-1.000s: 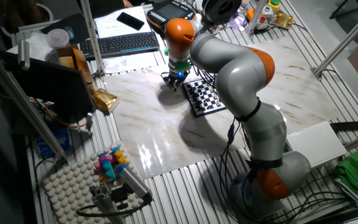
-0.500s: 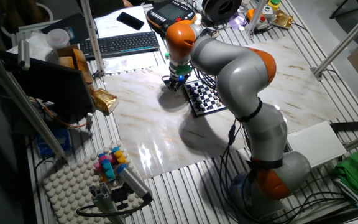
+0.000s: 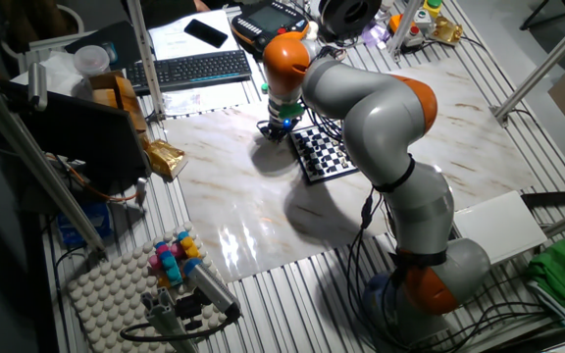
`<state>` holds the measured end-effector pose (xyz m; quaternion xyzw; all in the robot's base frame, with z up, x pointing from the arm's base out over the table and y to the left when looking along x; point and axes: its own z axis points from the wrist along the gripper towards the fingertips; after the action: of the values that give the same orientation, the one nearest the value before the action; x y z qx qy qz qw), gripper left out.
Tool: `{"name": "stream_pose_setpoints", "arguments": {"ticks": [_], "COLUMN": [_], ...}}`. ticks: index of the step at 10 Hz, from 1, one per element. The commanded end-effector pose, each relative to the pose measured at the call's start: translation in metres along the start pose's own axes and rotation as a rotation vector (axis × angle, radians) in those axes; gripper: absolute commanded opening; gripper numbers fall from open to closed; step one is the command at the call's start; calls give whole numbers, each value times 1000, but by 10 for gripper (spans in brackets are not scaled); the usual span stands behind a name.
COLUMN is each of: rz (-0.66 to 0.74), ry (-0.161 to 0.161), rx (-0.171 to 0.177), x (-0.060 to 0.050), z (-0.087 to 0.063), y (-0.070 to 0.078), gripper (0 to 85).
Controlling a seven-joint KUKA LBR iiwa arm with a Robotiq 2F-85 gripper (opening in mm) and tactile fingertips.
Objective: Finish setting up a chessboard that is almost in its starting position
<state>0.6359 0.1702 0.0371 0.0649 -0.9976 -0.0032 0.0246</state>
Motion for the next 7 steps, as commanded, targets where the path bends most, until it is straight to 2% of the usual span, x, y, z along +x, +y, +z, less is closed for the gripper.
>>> {"name": "stream_pose_setpoints", "arguments": {"ticks": [1,3,4,6,7], "rz": [-3,-5,0,-5,-6], "ry": [-4,-8,-6,0,-1], "rx": [1,-5,-5,16,20], "x": [0,0,0,-1,-2], "z": [-1,-11,-22,-39,-43], "y": [0,-5,-11,-24,-33], "gripper": [103,90,73,33,10]}}
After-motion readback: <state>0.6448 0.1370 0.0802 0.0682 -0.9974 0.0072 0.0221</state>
